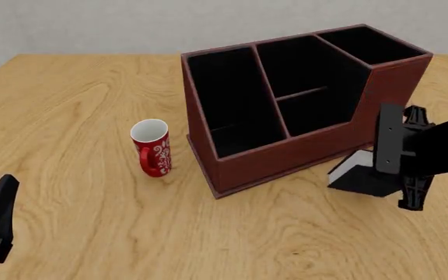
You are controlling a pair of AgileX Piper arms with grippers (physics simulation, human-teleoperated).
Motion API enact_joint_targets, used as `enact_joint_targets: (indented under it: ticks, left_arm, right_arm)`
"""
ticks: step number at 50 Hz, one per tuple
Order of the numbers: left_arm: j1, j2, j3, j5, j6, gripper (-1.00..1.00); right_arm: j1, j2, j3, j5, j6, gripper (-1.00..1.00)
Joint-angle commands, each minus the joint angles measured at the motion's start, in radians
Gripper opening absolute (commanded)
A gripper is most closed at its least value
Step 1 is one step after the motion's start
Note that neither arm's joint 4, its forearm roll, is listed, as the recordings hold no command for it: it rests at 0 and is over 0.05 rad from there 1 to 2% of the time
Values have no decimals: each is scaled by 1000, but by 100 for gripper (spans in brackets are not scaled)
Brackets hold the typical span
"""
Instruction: Pick up the book and place it in the left compartment of the caddy.
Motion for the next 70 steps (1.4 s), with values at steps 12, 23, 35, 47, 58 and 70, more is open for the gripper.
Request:
enact_joint_targets:
  ticks: [12,23,35,47,58,70]
  left_arm:
    - [-14,0,-14,-5,-19,100]
    - [-18,0,-14,-8,-28,100]
    - [-22,0,-3,-22,-42,100]
    - [-21,0,2,-31,-54,100]
    - [-14,0,-9,-23,-63,100]
    - [-21,0,-17,-20,-76,100]
  right_arm:
    - [-21,-194,-45,194,17,-100]
    - [-17,-274,-134,351,87,-100]
    - [16,-322,-256,525,195,-100]
    - [299,-207,-415,525,626,-100]
    - [409,-130,-517,525,812,-100]
    - [447,-68,-601,525,836,-100]
